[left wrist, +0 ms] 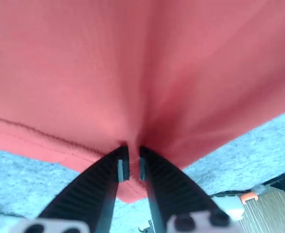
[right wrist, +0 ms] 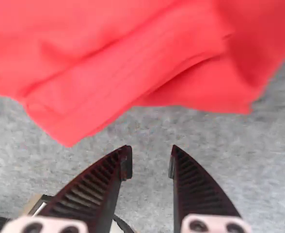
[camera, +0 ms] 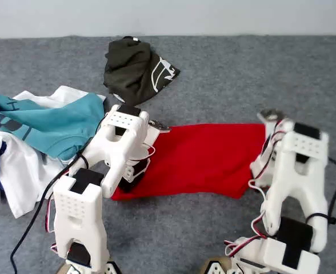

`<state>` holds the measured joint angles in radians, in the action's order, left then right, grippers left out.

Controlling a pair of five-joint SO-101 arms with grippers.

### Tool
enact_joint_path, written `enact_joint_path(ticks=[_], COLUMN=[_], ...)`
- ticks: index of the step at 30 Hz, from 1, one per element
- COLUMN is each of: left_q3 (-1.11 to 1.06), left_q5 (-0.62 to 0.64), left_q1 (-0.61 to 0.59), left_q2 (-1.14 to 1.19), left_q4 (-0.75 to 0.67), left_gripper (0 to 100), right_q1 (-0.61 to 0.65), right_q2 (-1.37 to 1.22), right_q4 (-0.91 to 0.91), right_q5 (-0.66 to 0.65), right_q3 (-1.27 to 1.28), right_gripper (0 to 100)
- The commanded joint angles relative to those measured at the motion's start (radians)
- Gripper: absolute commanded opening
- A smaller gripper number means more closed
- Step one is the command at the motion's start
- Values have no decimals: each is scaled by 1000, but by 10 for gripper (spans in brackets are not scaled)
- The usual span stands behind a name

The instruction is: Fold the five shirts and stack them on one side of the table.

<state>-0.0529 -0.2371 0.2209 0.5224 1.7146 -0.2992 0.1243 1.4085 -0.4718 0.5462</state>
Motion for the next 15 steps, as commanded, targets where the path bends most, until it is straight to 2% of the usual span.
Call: enact_joint_path(ticks=[1, 6, 15], left_q3=[-2, -5, -5], left_q5=[-6, -6, -6], left_q1=[9, 9, 9], left_q2=[-5, -5, -5], left_q4=[2, 2, 2], left_gripper=[48, 48, 48], right_q1=[-8, 2, 177], right_q2=[58, 56, 58], right_q4=[-51, -116, -133], right_q5=[-26, -46, 11], right_q3=[55, 130, 137], right_gripper=[125, 125, 125])
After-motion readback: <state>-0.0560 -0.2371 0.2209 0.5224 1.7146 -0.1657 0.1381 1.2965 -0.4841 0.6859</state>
